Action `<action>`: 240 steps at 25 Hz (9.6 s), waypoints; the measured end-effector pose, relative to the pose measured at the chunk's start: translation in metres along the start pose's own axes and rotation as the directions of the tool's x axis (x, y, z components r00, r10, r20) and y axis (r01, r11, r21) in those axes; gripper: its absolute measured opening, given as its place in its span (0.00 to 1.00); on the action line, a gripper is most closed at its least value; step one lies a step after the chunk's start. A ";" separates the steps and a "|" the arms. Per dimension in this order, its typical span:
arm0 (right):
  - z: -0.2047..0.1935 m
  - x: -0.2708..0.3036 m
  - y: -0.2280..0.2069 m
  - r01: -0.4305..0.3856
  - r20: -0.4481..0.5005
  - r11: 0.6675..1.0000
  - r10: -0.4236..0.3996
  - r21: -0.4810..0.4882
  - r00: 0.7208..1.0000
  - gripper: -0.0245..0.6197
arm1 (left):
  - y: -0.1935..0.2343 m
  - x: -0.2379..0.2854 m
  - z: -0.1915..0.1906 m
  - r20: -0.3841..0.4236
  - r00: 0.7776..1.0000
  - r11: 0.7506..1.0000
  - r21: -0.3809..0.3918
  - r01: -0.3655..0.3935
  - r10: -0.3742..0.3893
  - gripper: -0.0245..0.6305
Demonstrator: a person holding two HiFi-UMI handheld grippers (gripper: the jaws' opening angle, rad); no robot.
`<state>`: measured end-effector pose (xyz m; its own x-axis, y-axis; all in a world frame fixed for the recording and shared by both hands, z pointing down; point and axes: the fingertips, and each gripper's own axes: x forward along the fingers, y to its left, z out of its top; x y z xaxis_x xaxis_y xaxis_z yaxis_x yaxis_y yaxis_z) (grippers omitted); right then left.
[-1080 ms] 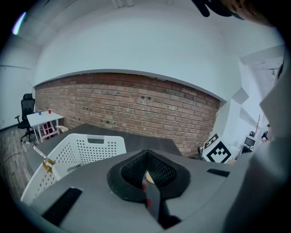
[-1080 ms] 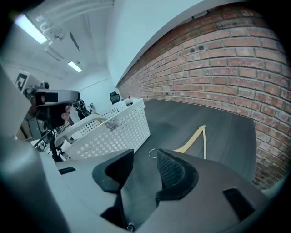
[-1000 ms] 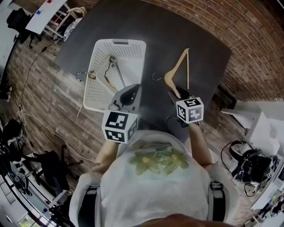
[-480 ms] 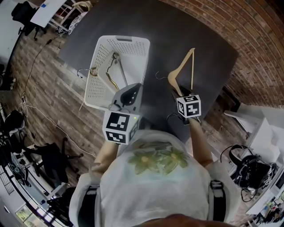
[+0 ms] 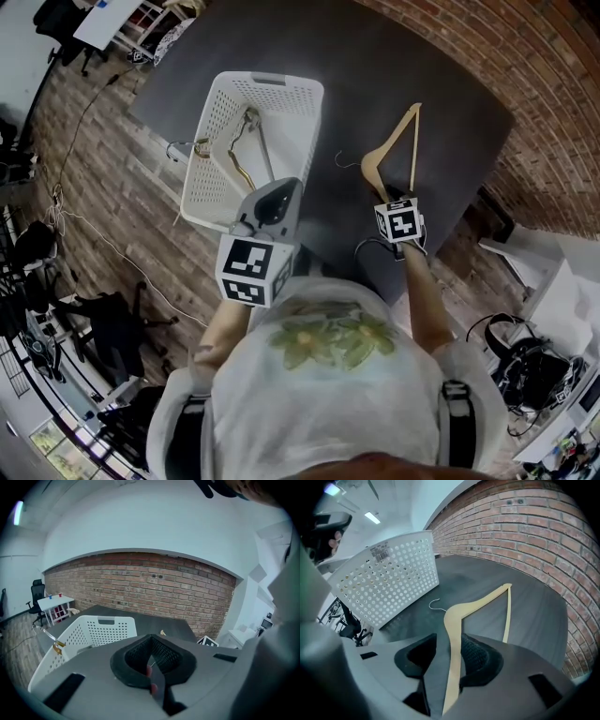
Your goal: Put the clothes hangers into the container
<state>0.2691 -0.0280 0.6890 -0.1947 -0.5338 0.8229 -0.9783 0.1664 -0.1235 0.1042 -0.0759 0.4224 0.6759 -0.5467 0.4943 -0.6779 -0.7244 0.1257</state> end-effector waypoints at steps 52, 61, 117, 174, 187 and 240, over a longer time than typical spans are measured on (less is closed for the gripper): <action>0.053 -0.048 0.033 -0.199 0.225 0.963 0.156 0.182 0.962 0.19 | 0.022 -0.048 -0.009 0.090 0.994 0.993 -0.112 -0.044 0.054 0.08; 0.084 -0.100 0.064 -0.322 0.342 0.930 0.249 0.176 0.906 0.19 | 0.027 -0.065 -0.017 0.100 0.993 0.991 -0.126 -0.049 0.062 0.08; 0.201 -0.176 0.281 -0.819 0.285 0.569 0.799 -0.075 0.529 0.20 | 0.111 -0.125 -0.045 0.113 0.971 0.953 -0.246 -0.179 0.212 0.08; 0.221 -0.082 0.308 -0.806 -0.007 0.589 0.808 0.065 0.590 0.20 | 0.173 -0.100 -0.051 0.074 0.977 0.936 -0.311 -0.168 0.200 0.08; 0.213 -0.074 0.311 -0.804 -0.066 0.592 0.806 0.059 0.589 0.20 | 0.171 -0.093 -0.050 0.067 0.978 0.936 -0.311 -0.165 0.195 0.08; 0.251 -0.166 0.257 -0.371 0.545 0.880 0.474 -0.295 0.691 0.09 | 0.128 -0.097 -0.036 0.094 0.983 0.960 -0.246 -0.133 0.160 0.08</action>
<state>0.0326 -0.1046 0.3810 -0.6371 -0.7422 0.2079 -0.7682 0.5893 -0.2503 -0.0588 -0.1006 0.4215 0.5826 -0.6929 0.4248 -0.8120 -0.5194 0.2664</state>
